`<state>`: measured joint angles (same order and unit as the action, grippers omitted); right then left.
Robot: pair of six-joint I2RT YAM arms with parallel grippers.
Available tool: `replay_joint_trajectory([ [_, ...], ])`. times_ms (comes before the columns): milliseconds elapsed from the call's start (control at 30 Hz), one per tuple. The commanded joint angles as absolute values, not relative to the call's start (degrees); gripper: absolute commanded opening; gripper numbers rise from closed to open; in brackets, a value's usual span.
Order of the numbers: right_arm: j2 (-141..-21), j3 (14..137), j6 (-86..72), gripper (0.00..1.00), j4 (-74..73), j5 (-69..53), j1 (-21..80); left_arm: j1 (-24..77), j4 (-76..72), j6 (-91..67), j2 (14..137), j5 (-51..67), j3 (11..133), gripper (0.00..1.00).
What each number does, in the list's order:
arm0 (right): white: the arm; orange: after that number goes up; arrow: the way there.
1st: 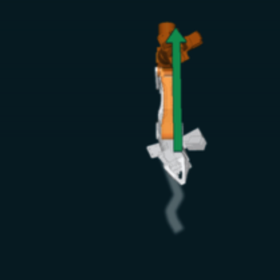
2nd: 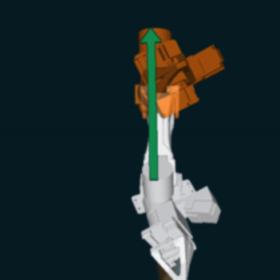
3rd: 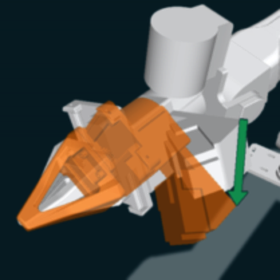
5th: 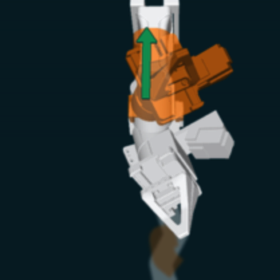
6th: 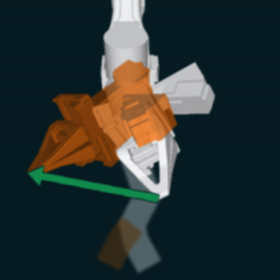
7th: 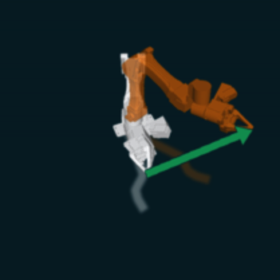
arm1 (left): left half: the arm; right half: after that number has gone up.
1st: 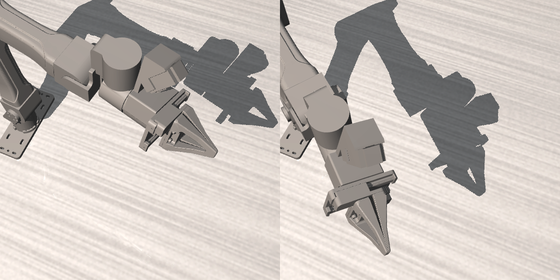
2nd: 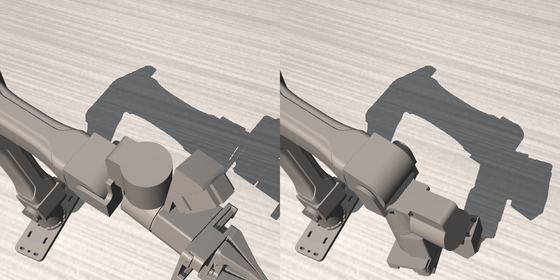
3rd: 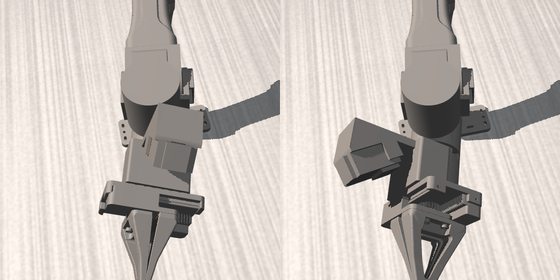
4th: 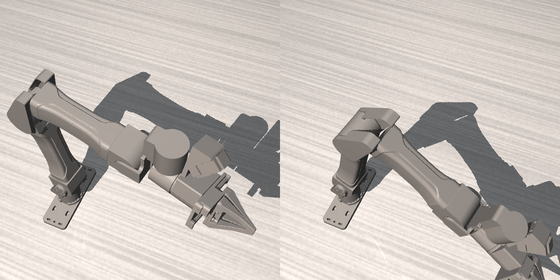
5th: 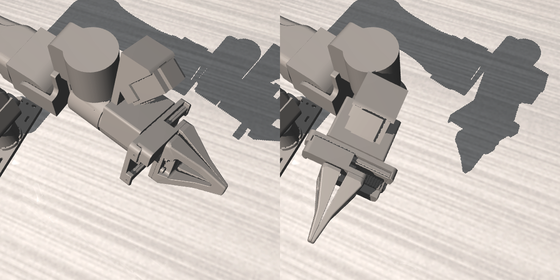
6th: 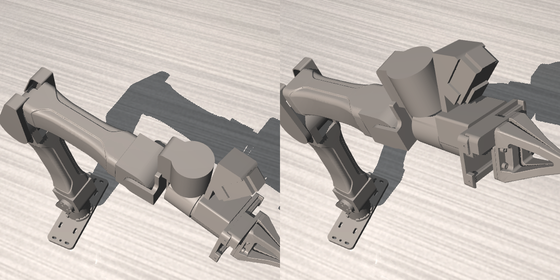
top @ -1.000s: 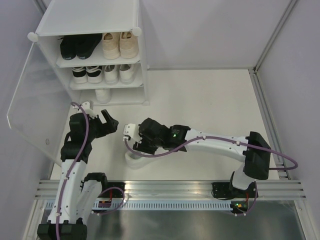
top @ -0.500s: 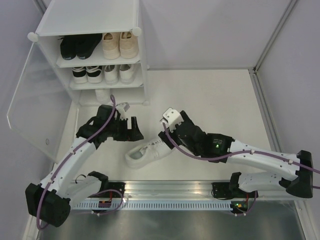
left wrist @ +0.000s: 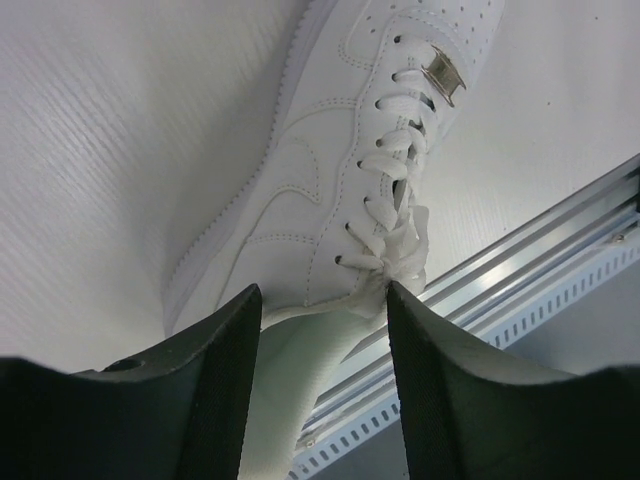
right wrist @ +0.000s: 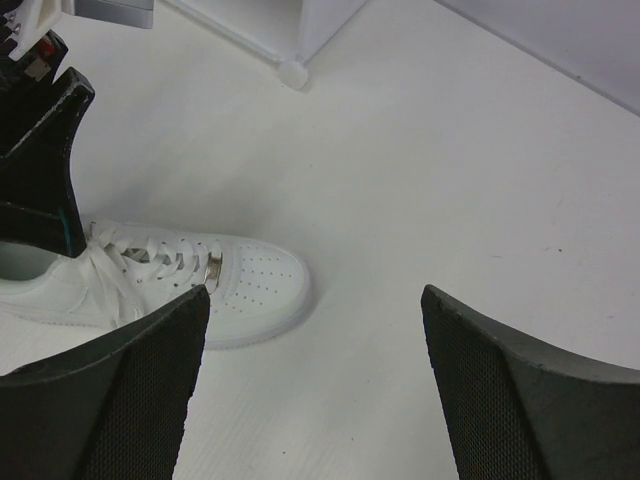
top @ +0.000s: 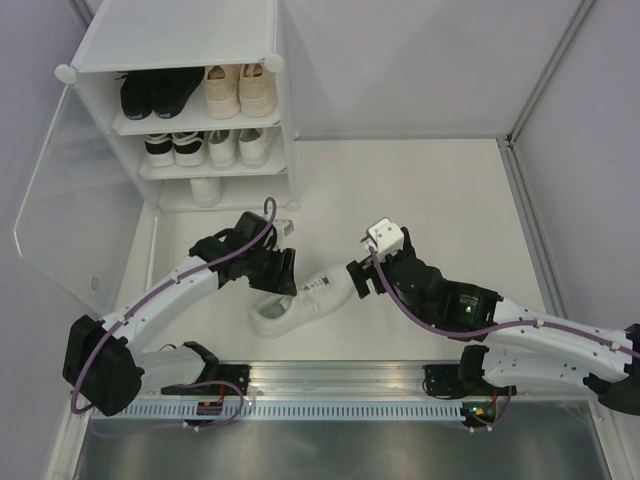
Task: Place and organize the shoes in the shoe cabinet
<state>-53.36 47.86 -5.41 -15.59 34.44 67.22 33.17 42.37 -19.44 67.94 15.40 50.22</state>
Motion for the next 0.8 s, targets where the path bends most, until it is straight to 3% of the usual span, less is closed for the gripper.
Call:
replay_joint_trajectory([
  [0, -52.73, 46.5, -6.77, 0.9, -12.66, 35.07, 66.97, 35.68, 42.71, -17.75, 70.66, 10.29, 52.21, 0.57],
  [200, -53.61, 45.97, -6.94, 0.9, -12.13, 34.37, 66.8, 37.53, 42.1, -17.75, 74.88, 3.44, 52.03, 0.51],
  [333, -53.88, 45.62, -7.21, 0.9, -11.87, 34.1, 66.8, 37.62, 40.17, -18.28, 75.06, 1.49, 51.5, 0.34],
  [467, -54.31, 45.44, -7.47, 0.9, -11.6, 34.01, 66.8, 37.62, 36.14, -19.24, 77.16, 4.13, 50.37, 0.31],
  [500, -54.4, 45.35, -7.64, 0.9, -11.6, 33.93, 66.71, 37.62, 35.17, -20.21, 77.69, 4.74, 50.1, 0.11],
  [533, -54.4, 45.35, -7.65, 0.9, -11.6, 34.01, 66.71, 37.62, 34.37, -20.91, 78.48, 4.83, 49.92, 0.03],
  [767, -53.88, 45.7, -8.09, 0.89, -12.04, 34.1, 66.8, 36.92, 30.23, -28.03, 76.74, -1.3, 50.18, 0.02],
])
